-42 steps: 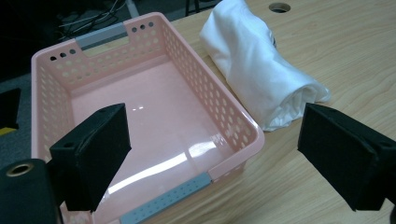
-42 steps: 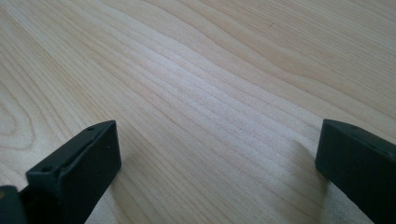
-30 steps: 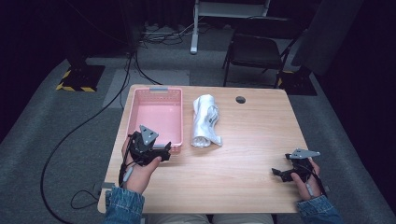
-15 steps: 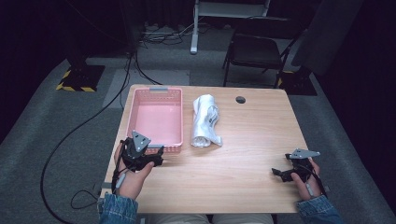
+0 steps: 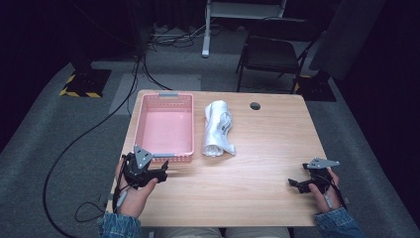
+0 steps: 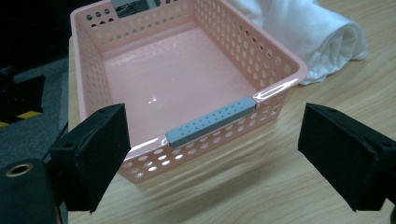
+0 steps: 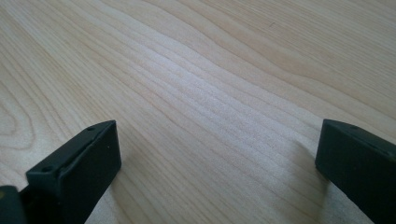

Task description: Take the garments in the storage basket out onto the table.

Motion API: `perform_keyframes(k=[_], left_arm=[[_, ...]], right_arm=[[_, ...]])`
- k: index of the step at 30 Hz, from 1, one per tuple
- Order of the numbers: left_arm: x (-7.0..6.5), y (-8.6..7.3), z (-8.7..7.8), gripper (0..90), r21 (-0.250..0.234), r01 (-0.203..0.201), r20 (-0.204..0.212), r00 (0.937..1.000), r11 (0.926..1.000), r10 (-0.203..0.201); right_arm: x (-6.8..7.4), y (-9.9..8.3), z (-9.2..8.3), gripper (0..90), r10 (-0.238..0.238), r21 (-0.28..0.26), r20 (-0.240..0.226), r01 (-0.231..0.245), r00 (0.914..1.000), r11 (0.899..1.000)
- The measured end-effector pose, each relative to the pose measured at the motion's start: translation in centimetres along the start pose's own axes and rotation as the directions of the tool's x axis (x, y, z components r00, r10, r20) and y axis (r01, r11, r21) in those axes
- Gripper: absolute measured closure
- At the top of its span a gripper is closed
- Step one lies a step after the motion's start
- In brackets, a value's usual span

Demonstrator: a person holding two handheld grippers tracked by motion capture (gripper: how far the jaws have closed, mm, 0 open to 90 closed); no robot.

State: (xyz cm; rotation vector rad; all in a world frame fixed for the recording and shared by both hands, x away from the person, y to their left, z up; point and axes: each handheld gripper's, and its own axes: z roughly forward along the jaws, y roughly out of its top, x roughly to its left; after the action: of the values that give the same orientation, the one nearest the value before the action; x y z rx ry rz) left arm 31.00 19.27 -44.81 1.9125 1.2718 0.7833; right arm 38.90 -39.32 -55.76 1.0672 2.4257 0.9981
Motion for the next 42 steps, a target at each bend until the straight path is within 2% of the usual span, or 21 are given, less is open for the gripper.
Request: perform_keyframes(k=[3, 13, 18, 21, 31, 42], left_arm=[[0.3, -0.5, -0.1, 9.1, -0.004, 0.000, -0.015, 0.9999, 1.0000, 0.000], [1.0, -2.2, -0.4, 9.1, -0.002, 0.006, -0.026, 0.9996, 1.0000, -0.006], [1.5, -3.0, -0.5, 9.1, 0.003, 0.023, -0.033, 0.9992, 0.9997, -0.023], [1.6, -3.5, -0.5, 9.1, 0.005, 0.032, -0.032, 0.9990, 0.9995, -0.032], [1.7, -5.0, -0.4, 9.1, 0.020, 0.024, -0.048, 0.9986, 0.9995, -0.023], [1.9, -6.7, 0.1, 9.1, 0.044, 0.051, -0.053, 0.9974, 0.9977, -0.049]], right_arm=[[0.0, 0.0, 0.0, 0.0, 0.000, 0.000, 0.000, 0.000, 1.0000, 1.000], [0.0, 0.0, 0.0, 0.0, 0.000, 0.000, 0.000, 0.000, 1.0000, 1.000], [0.0, 0.0, 0.0, 0.0, 0.000, 0.000, 0.000, 0.000, 1.0000, 1.000], [0.0, 0.0, 0.0, 0.0, 0.000, 0.000, 0.000, 0.000, 1.0000, 1.000], [0.0, 0.0, 0.0, 0.0, 0.000, 0.000, 0.000, 0.000, 1.0000, 1.000], [0.0, 0.0, 0.0, 0.0, 0.000, 0.000, 0.000, 0.000, 1.0000, 1.000]])
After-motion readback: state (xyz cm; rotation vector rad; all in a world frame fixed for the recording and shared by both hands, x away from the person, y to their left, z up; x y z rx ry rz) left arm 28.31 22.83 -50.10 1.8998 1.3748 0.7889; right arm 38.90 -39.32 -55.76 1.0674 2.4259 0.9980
